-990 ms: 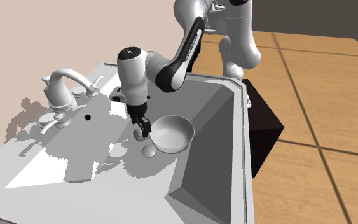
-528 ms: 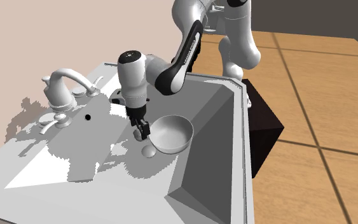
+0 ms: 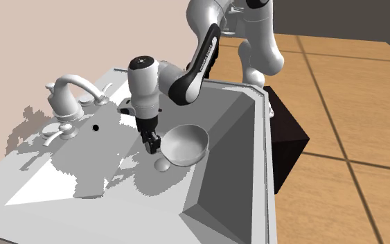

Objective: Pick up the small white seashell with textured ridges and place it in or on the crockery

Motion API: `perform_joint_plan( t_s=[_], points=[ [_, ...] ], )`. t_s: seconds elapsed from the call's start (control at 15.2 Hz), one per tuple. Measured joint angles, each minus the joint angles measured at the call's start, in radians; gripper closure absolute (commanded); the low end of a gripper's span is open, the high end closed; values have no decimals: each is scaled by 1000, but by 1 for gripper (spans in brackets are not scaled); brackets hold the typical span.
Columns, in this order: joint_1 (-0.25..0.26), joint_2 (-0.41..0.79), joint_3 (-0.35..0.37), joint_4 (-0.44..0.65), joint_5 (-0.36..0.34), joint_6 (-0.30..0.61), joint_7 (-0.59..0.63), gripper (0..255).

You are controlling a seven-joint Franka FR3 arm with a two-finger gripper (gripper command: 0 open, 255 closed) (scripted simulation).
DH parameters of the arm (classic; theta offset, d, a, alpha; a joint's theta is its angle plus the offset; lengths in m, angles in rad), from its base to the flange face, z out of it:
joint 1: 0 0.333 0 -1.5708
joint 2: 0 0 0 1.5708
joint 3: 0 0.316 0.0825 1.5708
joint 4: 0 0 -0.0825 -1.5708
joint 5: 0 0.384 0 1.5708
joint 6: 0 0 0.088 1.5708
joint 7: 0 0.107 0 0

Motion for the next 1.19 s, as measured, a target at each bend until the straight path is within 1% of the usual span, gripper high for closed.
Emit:
perform_joint_plan(
  t_s=[0.26, 0.59, 1.19],
  points=[
    [1, 8, -2, 6, -4, 8, 3, 255],
    [-2, -32, 4, -8, 13, -71, -4, 255],
    [-11, -105, 14, 21, 45, -181, -29, 255]
  ],
)
